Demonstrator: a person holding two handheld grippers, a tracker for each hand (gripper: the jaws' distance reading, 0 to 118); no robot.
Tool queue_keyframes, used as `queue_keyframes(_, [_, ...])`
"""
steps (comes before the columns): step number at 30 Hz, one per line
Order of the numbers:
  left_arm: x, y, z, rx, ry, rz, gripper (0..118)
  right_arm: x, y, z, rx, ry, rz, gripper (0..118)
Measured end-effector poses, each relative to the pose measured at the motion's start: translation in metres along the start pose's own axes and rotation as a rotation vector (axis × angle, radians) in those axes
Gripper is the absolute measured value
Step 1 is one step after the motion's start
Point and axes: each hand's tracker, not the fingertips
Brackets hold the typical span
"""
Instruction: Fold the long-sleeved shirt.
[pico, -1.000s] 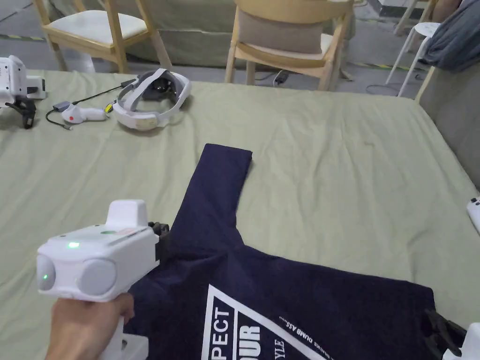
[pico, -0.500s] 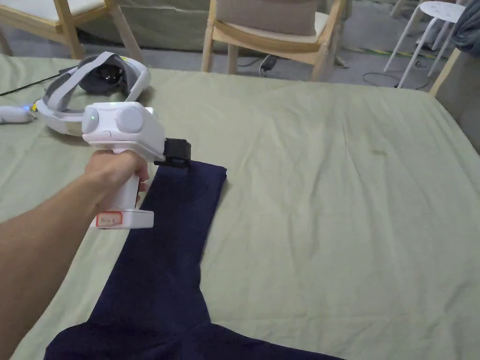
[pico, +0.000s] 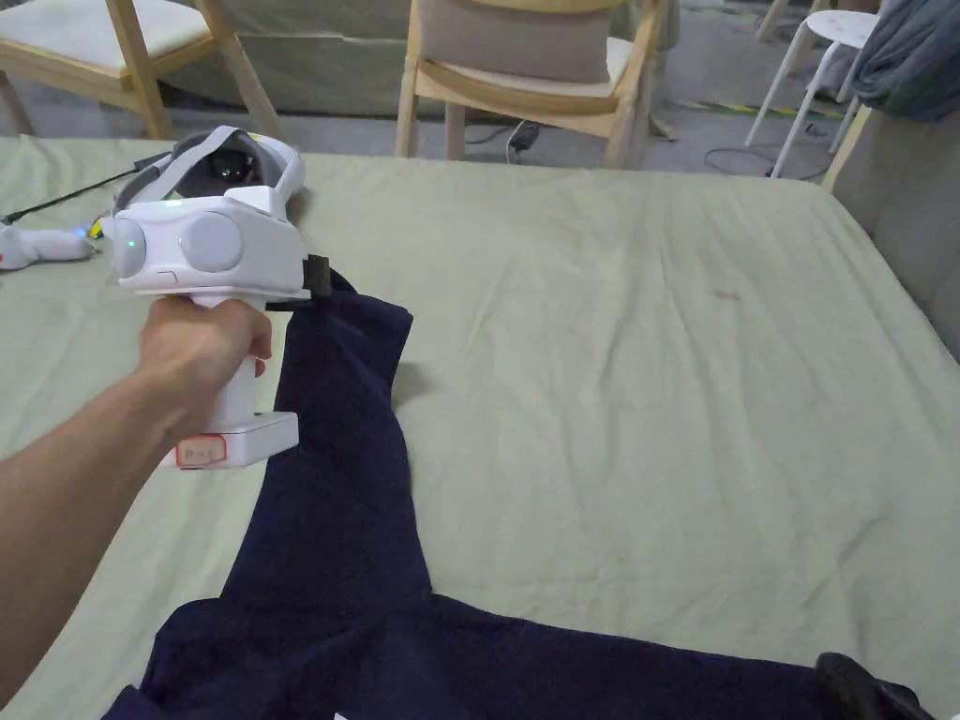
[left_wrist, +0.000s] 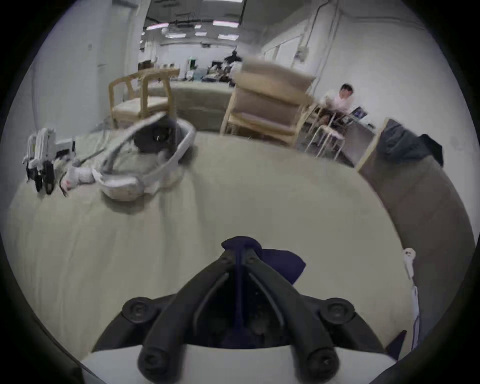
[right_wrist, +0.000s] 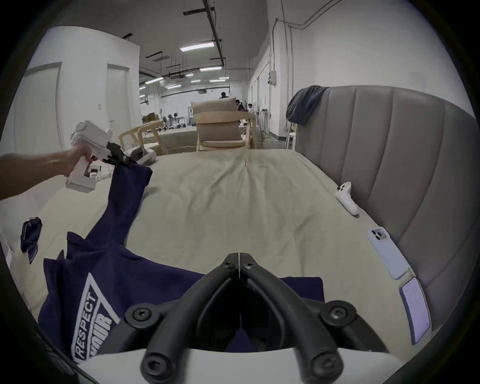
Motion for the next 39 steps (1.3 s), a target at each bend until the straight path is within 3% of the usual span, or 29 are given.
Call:
queue_keyframes(7, [0.046,-0.06,0.138,0.126,-0.048,-0.065,6,0.005,-0.005,0.057,0.039,0.006,-0.037,0])
queue_keyframes(17, [0.073,-0.222,0.312,0.244,-0.115,-0.117,6,0.023,-0.029,0.119,0.043,0.028,-0.056,0])
queue_keyframes(20, [0.078,-0.277,0.34,0.235,-0.097,-0.132,6,0.026,-0.039,0.132,0.036,0.034,-0.064,0])
queue_keyframes(23, [0.074,-0.326,0.358,0.164,-0.125,-0.017,6,0.026,-0.05,0.141,0.024,0.035,-0.066,0])
queue_keyframes(26, [0.076,-0.369,0.367,0.089,-0.083,0.015,6,0.025,-0.06,0.144,-0.006,0.038,-0.063,0])
queue_keyframes(29, [0.073,-0.399,0.361,0.013,-0.119,0.083,6,0.026,-0.069,0.149,-0.033,0.048,-0.057,0])
queue_keyframes(31, [0.069,-0.415,0.345,-0.056,-0.064,0.085,8,0.025,-0.073,0.148,-0.047,0.053,-0.058,0])
queue_keyframes(32, [0.064,-0.419,0.335,-0.091,-0.052,0.107,15,0.025,-0.075,0.147,-0.061,0.055,-0.055,0])
queue_keyframes(33, [0.06,-0.421,0.325,-0.146,-0.045,0.126,33,0.026,-0.076,0.147,-0.071,0.062,-0.048,0])
queue_keyframes(34, [0.055,-0.423,0.322,-0.166,-0.052,0.162,75,0.026,-0.078,0.146,-0.082,0.065,-0.042,0])
queue_keyframes(35, [0.054,-0.425,0.32,-0.186,-0.059,0.185,93,0.027,-0.08,0.146,-0.089,0.069,-0.033,0])
queue_keyframes(38, [0.06,-0.418,0.331,-0.154,-0.023,0.094,111,0.032,-0.085,0.141,-0.118,0.065,-0.026,0])
queue_keyframes(39, [0.06,-0.405,0.334,-0.099,-0.06,0.054,107,0.034,-0.085,0.14,-0.123,0.063,-0.025,0])
